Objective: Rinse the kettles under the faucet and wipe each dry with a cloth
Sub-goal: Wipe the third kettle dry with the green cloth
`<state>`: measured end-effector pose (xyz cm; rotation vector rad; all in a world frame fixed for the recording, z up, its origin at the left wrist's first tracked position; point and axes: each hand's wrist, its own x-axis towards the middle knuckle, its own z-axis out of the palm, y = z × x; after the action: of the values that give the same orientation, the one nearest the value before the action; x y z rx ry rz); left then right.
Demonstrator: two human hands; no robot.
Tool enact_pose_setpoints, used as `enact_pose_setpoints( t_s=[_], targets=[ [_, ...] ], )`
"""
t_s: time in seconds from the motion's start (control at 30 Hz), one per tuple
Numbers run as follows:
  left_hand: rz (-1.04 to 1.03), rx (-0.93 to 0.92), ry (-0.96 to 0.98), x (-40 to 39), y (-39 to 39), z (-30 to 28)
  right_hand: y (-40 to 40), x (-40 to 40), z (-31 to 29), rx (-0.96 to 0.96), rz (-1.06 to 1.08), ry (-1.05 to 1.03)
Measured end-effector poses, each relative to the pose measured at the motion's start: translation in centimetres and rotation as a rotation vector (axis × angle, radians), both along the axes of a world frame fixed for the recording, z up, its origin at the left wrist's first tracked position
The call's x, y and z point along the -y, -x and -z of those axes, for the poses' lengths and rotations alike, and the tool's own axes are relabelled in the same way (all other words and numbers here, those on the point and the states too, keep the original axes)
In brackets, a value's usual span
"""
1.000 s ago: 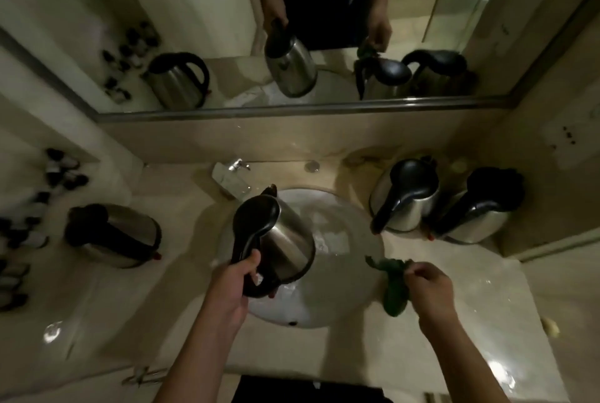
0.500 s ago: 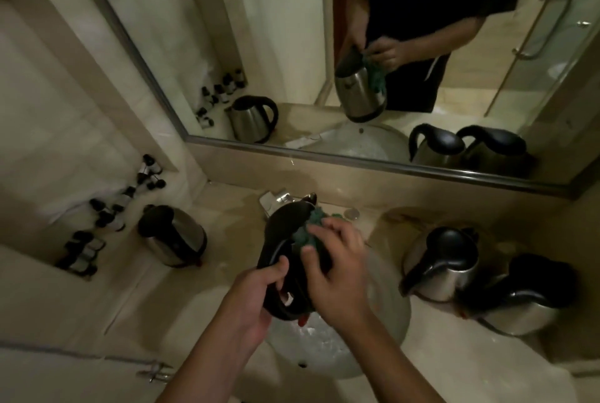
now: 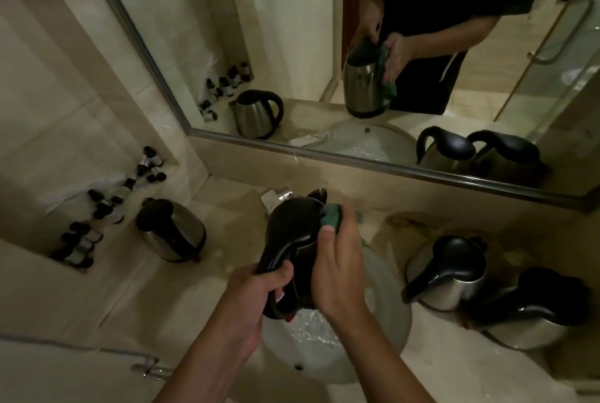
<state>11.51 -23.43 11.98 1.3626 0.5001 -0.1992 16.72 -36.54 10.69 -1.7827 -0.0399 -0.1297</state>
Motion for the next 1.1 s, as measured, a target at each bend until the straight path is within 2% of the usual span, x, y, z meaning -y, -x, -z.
enact_pose_setpoints(
  t_s=[0.1, 0.17, 0.2, 0.3, 0.33, 0.37, 0.47, 0.5, 0.57, 0.63, 0.73, 0.77, 0.8, 0.83, 0.93, 1.0, 1.03, 1.07, 1.1],
  targets=[
    [-0.037, -0.029, 0.047, 0.3, 0.3, -0.8, 0.4, 0.4, 0.5, 0.378, -0.136, 0.268],
    [-0.022, -0.031, 0.049, 0.4, 0.6, -1.2, -0.8, 1.6, 1.8, 0.403, -0.158, 0.305],
    [0.002, -0.03, 0.019, 0.3, 0.8, -1.2, -1.1, 1.9, 1.9, 0.299, -0.118, 0.247],
    [0.012, -0.028, -0.064, 0.3, 1.1, -0.9, -1.6, 1.4, 0.5, -0.207, 0.009, -0.105],
    [0.01, -0.03, -0.069, 0.3, 1.1, -1.0, -1.4, 0.7, -0.3, -0.231, 0.018, -0.115],
    [0.005, -0.025, -0.063, 0.4, 1.1, -1.2, -0.9, 0.2, -0.9, -0.117, 0.021, -0.014],
    [-0.032, -0.037, -0.018, 0.4, 0.8, -1.5, 0.7, -0.7, -0.6, 0.386, -0.075, 0.395],
    [-0.049, -0.042, -0.012, 0.3, 0.7, -1.4, 0.7, -0.5, 0.3, 0.503, -0.129, 0.477],
    [-0.051, -0.029, 0.003, 0.1, 0.4, -1.5, 0.4, 0.4, 2.1, 0.596, -0.206, 0.484],
    [-0.051, -0.031, -0.022, -0.1, 0.3, -1.8, -0.1, 0.9, 3.0, 0.497, -0.183, 0.335],
    [-0.004, -0.029, -0.072, 0.0, 0.6, -2.1, -2.0, 0.3, 1.0, -0.059, -0.012, -0.149],
    [0.005, -0.021, -0.086, 0.1, 0.7, -2.2, -2.7, -0.3, -0.1, -0.182, 0.027, -0.242],
    [0.0, -0.01, -0.086, 0.2, 0.6, -2.3, -2.7, -0.9, -1.4, -0.207, 0.039, -0.22],
    [-0.021, -0.005, -0.065, 0.3, 0.6, -2.5, -2.4, -1.4, -2.2, -0.125, 0.06, -0.073],
    [-0.096, 0.014, 0.072, 0.5, 0.2, -3.5, 0.4, -1.8, -1.1, 0.406, -0.013, 0.437],
    [-0.07, 0.041, 0.078, 0.2, 0.2, -4.1, 1.3, -0.6, 1.7, 0.639, -0.147, 0.556],
    [-0.042, 0.059, 0.067, 0.0, 0.3, -4.2, 1.1, 0.0, 2.4, 0.634, -0.166, 0.514],
    [-0.024, 0.067, 0.043, -0.2, 0.3, -4.2, 0.7, 0.5, 2.6, 0.532, -0.15, 0.391],
    [-0.019, 0.063, 0.019, -0.2, 0.3, -4.2, 0.1, 0.7, 1.9, 0.345, -0.094, 0.207]
  ],
)
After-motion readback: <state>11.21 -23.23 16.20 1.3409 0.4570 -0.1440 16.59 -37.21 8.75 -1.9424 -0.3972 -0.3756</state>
